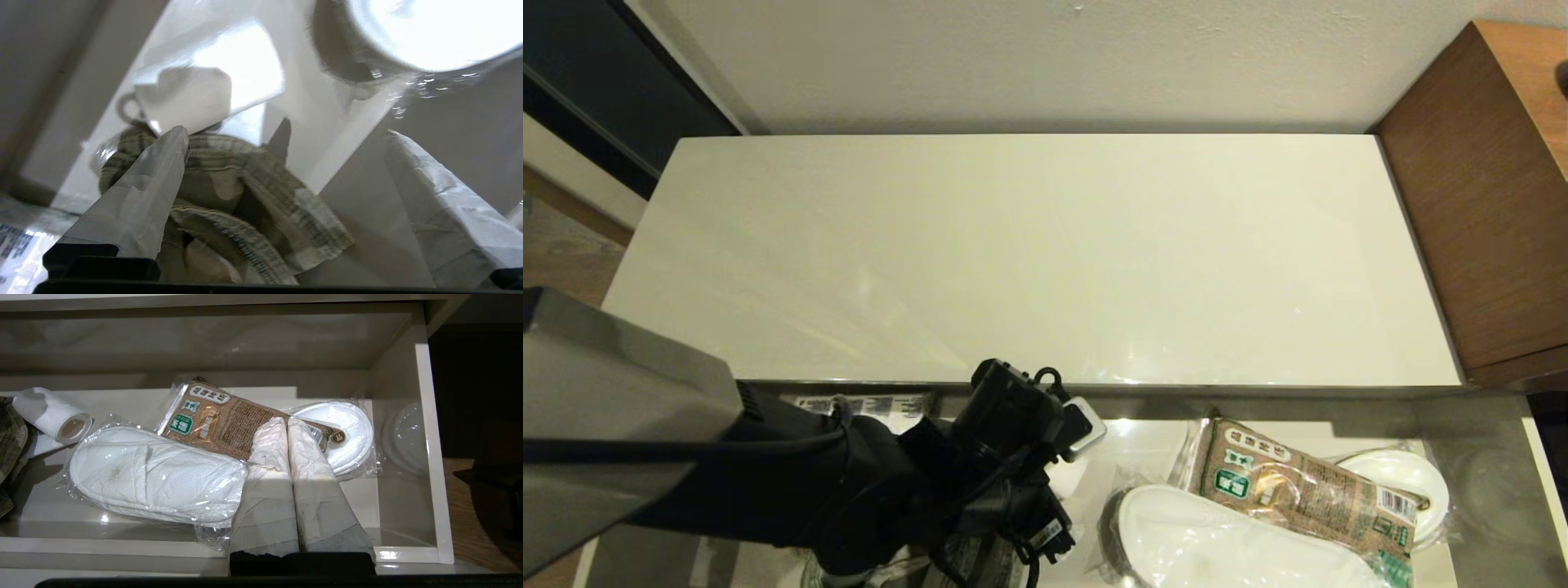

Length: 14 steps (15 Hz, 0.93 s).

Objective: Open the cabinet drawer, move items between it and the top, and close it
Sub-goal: Take out the disposable slippers from the drawer

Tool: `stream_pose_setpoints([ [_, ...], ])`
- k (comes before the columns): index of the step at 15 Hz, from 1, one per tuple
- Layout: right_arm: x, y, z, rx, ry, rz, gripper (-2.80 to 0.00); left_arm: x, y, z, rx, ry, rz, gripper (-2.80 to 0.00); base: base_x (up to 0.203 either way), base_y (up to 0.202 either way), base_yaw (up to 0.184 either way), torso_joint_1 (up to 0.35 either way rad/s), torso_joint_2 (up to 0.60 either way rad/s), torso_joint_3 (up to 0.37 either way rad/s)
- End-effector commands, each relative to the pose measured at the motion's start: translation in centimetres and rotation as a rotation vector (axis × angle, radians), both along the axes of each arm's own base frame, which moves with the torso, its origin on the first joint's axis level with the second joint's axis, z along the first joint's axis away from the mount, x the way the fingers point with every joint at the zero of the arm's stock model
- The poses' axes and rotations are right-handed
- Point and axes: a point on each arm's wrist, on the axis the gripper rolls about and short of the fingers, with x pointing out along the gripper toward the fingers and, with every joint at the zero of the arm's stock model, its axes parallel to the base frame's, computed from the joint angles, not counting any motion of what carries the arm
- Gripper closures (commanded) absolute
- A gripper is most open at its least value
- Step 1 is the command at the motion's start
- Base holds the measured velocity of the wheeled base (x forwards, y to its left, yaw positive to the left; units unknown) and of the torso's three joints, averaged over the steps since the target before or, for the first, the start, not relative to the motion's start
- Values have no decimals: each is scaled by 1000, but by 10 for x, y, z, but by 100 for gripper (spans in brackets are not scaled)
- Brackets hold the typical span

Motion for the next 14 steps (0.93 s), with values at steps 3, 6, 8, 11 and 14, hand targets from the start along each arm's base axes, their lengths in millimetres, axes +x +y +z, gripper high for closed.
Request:
stream_pose_setpoints([
  [3,-2,0,-1,0,-20,1,0,2,0,0,1,-1,4,-280,0,0,0,0,0,0],
  [6,-2,0,-1,0,-20,1,0,10,-8,-7,13,-5,12,-280,0,0,0,0,0,0],
  [8,-2,0,-1,0,-20,1,0,17,-15,-2,-3,-26,8,-280,0,0,0,0,0,0],
  [11,-2,0,-1,0,-20,1,0,19,-18,-2,-5,-31,6,-280,0,0,0,0,0,0],
  [14,-2,0,-1,0,-20,1,0,32,-38,4,-21,-71,-25,-280,0,0,0,0,0,0],
])
